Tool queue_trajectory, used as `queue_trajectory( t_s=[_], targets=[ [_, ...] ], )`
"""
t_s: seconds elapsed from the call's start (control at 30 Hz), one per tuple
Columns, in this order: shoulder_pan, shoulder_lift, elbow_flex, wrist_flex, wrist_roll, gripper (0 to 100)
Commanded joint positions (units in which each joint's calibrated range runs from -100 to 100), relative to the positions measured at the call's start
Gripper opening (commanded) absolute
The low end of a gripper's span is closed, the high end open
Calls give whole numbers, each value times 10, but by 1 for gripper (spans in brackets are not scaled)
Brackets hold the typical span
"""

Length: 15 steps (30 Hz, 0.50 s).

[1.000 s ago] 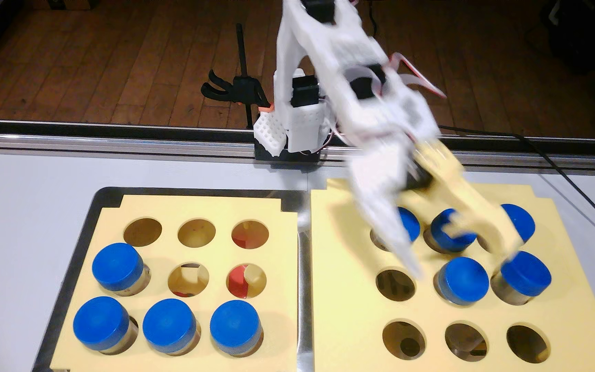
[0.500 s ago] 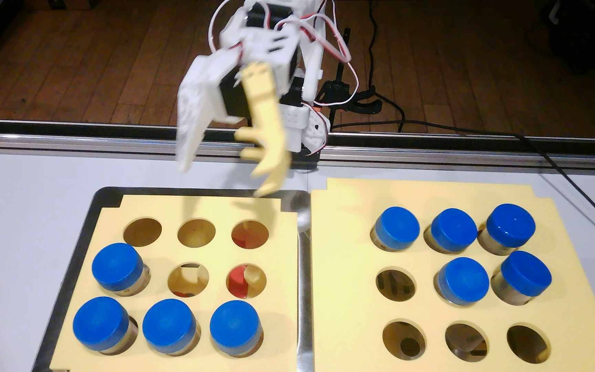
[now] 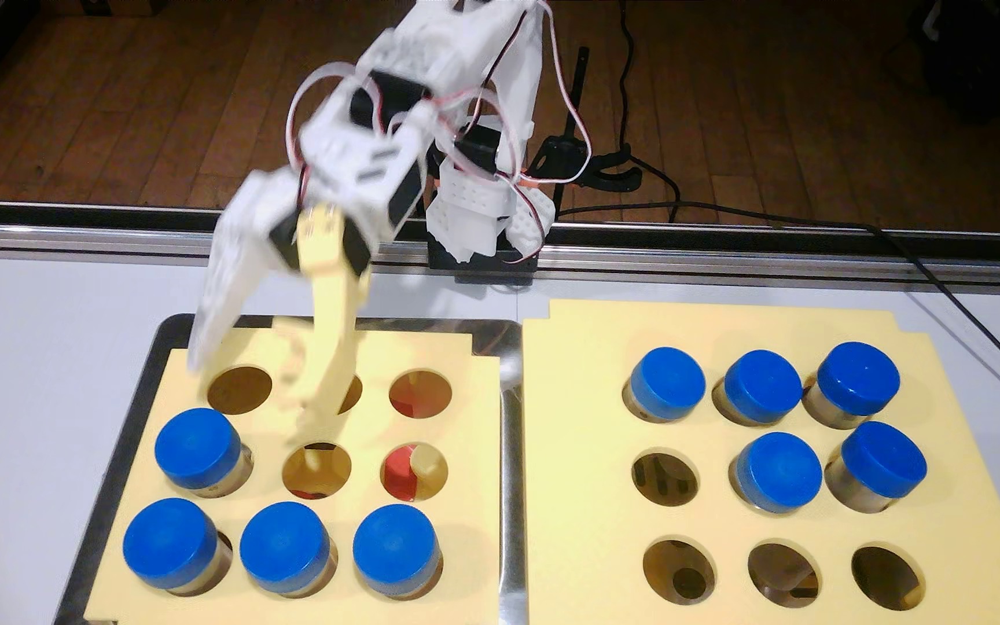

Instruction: Move the test tubes

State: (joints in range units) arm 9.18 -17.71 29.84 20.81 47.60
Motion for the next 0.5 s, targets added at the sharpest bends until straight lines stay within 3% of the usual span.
queue_trajectory(
  t_s=[0.0, 0.3, 0.47],
  targets=[
    [9, 46, -69, -16, 1, 33],
    [19, 138, -140, -16, 1, 33],
    [21, 144, -140, -16, 1, 22]
  ],
)
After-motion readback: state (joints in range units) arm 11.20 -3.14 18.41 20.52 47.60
